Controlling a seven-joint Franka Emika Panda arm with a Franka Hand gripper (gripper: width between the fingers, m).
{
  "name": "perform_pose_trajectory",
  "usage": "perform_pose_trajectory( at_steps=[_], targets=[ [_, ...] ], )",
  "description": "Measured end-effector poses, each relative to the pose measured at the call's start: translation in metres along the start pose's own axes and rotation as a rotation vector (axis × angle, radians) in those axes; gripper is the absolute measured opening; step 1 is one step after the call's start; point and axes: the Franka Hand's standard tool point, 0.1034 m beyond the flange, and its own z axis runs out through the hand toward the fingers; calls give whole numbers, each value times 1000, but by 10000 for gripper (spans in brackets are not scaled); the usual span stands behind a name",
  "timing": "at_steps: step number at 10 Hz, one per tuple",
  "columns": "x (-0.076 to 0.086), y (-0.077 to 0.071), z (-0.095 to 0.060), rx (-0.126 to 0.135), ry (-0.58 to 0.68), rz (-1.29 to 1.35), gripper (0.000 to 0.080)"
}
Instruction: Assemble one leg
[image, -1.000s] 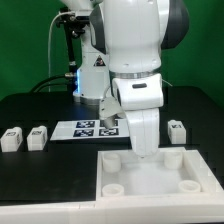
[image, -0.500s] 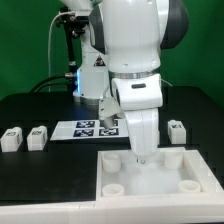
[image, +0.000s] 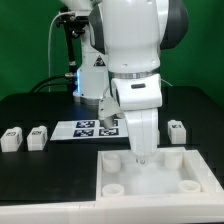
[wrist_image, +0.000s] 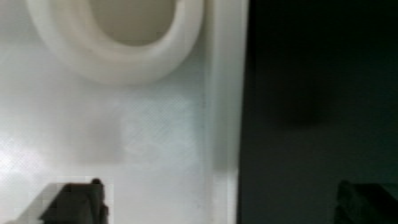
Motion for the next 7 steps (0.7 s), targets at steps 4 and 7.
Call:
perform_pose_trajectory(
  at_steps=[4,7],
  targets=[
    [19,-17,-34,-32,-10,250,649],
    [53,-32,-42,-39,1,644,649]
  ],
)
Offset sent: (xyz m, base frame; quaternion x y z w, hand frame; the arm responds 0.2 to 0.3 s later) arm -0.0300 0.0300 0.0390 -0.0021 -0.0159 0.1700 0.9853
